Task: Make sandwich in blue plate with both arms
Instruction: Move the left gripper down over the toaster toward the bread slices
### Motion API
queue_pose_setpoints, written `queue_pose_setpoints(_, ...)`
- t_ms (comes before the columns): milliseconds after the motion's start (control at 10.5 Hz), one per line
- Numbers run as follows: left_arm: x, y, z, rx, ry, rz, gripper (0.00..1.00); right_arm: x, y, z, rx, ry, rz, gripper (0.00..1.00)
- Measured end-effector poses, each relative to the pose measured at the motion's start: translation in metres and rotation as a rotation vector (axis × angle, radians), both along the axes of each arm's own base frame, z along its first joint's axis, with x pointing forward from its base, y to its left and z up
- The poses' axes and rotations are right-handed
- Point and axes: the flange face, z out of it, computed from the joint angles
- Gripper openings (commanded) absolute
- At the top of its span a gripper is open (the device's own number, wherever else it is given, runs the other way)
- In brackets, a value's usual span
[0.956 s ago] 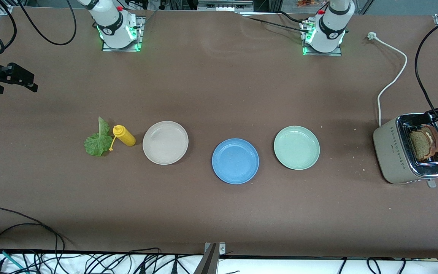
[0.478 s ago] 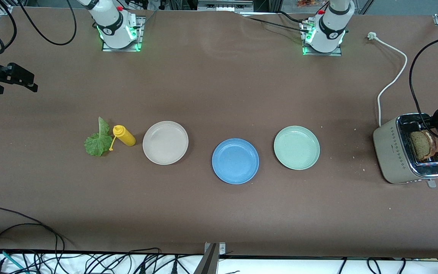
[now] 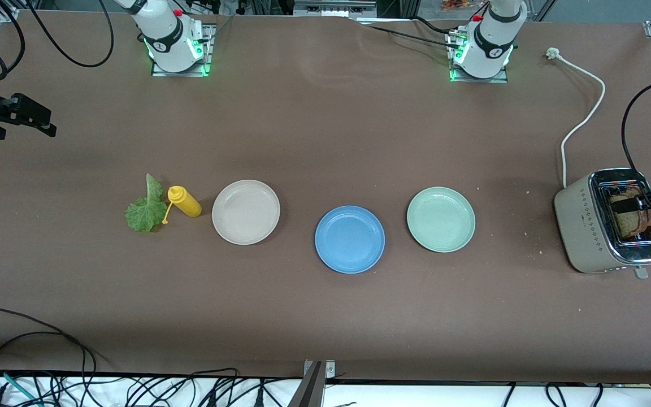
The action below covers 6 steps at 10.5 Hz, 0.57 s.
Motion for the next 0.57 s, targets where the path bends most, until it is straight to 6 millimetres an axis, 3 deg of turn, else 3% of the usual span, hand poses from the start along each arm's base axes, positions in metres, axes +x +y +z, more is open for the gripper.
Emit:
queue_pose_setpoints(287,0.004,0.026,-0.019,0.019,-0.023,-0.058,1.00,0.000,0.000,0.000,0.000,0.000,0.000,1.00)
queue_pose_setpoints(574,0.005,0.029,-0.030,0.011,-0.013,-0.067,1.00,0.000,0.000,0.000,0.000,0.000,0.000,1.00)
